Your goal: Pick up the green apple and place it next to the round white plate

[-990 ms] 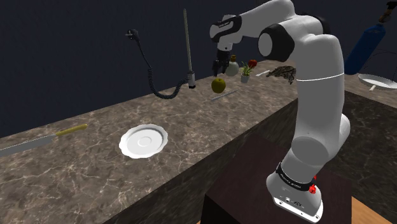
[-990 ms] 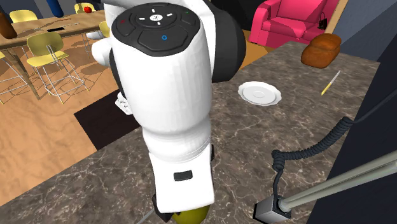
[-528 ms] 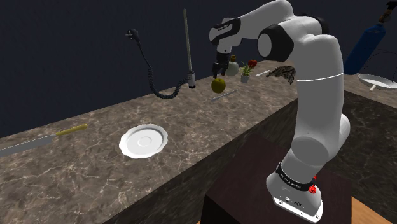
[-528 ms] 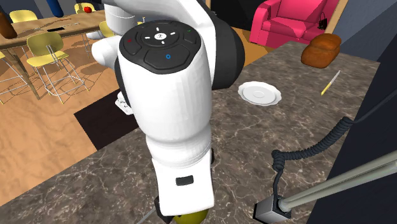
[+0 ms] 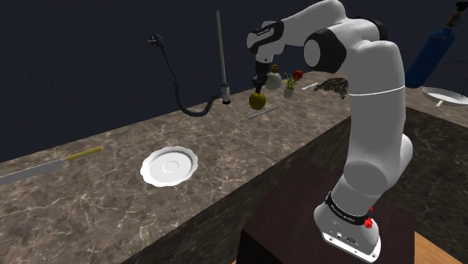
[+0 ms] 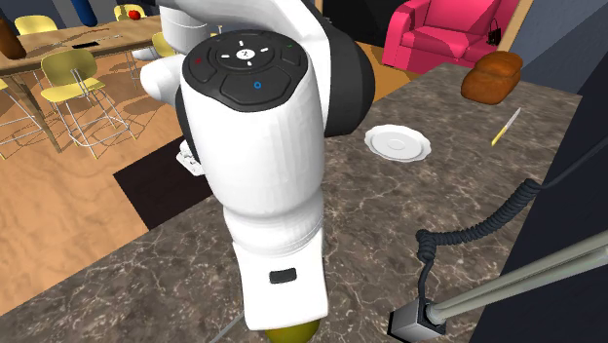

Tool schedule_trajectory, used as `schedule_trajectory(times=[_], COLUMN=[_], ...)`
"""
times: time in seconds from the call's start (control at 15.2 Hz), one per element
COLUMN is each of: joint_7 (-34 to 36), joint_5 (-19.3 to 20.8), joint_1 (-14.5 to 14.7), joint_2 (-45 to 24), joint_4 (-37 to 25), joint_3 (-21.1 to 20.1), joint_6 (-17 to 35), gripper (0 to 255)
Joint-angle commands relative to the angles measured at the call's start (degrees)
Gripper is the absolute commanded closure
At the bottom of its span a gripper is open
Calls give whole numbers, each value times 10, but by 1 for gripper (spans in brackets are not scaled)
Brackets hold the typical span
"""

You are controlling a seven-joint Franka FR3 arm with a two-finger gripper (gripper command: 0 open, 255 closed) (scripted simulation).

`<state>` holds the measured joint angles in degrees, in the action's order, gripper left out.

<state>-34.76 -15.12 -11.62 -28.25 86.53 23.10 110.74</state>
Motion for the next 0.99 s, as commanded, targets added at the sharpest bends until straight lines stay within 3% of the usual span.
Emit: schedule_trajectory(times=[0.0,0.2,0.92], joint_7=[0,0,11], joint_5=[0,0,10], joint_1=[0,0,-3], joint_2=[0,-1,16], joint_4=[0,0,-61], joint_3=[0,0,5], joint_6=[0,0,-75], gripper=[255,255,255])
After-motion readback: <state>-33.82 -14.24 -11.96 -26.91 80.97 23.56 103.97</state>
